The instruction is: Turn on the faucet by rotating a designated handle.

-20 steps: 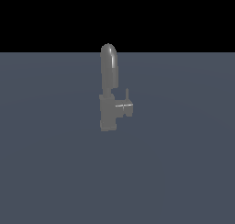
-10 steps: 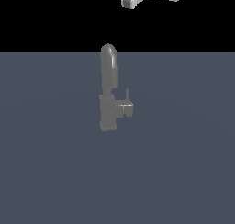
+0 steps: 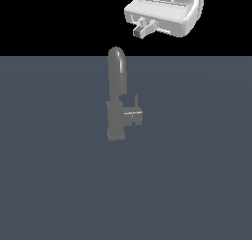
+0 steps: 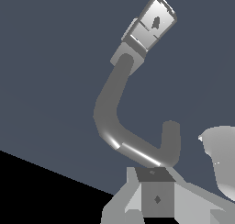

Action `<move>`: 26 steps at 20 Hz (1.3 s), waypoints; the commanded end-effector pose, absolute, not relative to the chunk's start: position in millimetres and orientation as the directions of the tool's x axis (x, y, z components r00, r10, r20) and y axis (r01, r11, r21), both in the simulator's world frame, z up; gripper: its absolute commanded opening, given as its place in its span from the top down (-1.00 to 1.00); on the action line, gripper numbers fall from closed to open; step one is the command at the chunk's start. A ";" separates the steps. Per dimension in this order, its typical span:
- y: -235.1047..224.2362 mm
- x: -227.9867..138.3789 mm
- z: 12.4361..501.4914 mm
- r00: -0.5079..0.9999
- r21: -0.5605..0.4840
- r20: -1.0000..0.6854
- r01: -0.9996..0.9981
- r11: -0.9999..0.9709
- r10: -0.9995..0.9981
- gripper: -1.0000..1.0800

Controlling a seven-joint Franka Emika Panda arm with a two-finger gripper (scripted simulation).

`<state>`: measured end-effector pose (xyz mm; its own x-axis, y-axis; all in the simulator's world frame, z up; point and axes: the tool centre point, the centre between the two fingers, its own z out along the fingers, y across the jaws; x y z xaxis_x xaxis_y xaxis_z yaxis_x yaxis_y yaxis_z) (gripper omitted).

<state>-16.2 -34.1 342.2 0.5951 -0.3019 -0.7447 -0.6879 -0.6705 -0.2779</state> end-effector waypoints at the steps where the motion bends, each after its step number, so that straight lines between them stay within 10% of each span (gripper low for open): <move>1: -36.1 -6.3 328.0 0.550 -0.273 -0.782 -0.724 -0.634 -0.292 1.00; 26: -33.1 51.6 160.8 0.053 -0.044 -0.998 -0.973 -0.226 -0.035 1.00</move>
